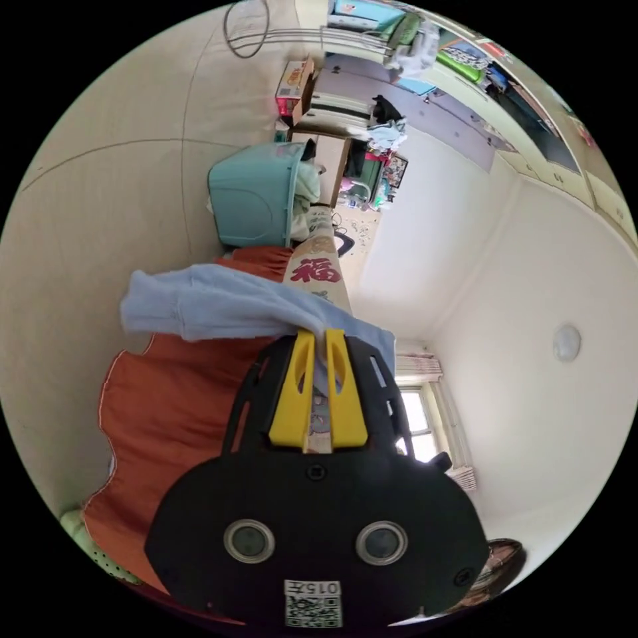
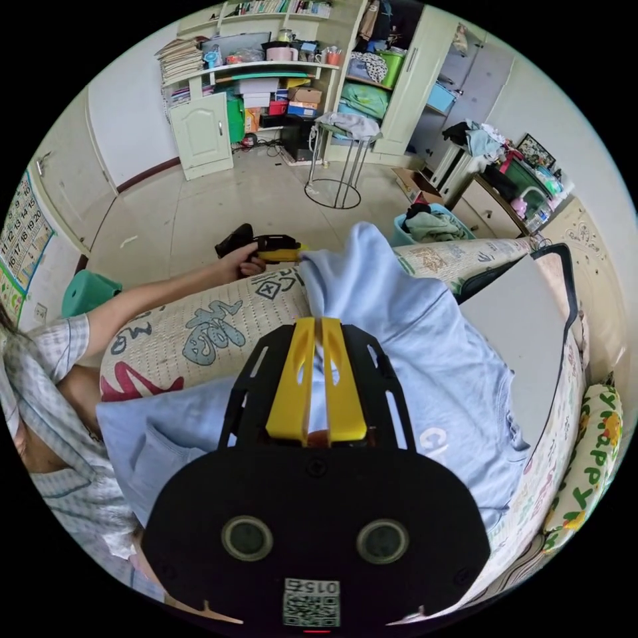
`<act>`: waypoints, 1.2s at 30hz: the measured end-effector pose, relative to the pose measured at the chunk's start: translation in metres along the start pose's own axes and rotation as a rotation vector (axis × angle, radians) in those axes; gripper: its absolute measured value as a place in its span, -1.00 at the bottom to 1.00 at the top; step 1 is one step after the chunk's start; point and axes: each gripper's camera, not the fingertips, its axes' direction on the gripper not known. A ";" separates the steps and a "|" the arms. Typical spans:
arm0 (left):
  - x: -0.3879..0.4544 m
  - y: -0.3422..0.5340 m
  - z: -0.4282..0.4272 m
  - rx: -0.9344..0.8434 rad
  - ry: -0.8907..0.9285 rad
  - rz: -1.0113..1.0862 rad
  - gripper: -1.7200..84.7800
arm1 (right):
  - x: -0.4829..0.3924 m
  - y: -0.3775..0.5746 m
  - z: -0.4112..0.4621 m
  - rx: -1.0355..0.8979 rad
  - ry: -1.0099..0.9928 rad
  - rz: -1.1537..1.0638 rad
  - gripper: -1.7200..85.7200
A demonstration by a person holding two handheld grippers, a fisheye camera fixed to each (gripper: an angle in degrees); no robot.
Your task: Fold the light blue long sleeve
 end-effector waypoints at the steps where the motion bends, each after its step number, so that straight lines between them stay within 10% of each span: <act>1: 0.011 0.002 -0.002 0.025 0.006 0.026 -0.94 | 0.001 0.004 0.002 -0.018 0.003 -0.001 -0.95; 12: 0.288 0.103 0.033 0.208 -0.095 0.737 -0.96 | 0.042 0.084 -0.053 0.080 -0.070 0.134 -0.96; 17: 0.413 0.321 0.187 -0.340 -0.198 1.415 -0.95 | 0.065 0.206 -0.129 0.271 -0.171 0.320 -0.97; 23: 0.316 0.535 0.340 -1.131 -0.663 1.734 -0.93 | 0.089 0.375 -0.171 0.342 -0.260 0.649 -0.97; 25: 0.319 0.557 0.338 -1.036 -0.707 1.834 -0.93 | 0.085 0.408 -0.167 0.264 -0.244 0.674 -0.97; 36: 0.385 0.553 0.314 -0.924 -0.672 1.499 -0.94 | 0.105 0.512 -0.230 0.373 -0.314 0.663 -0.83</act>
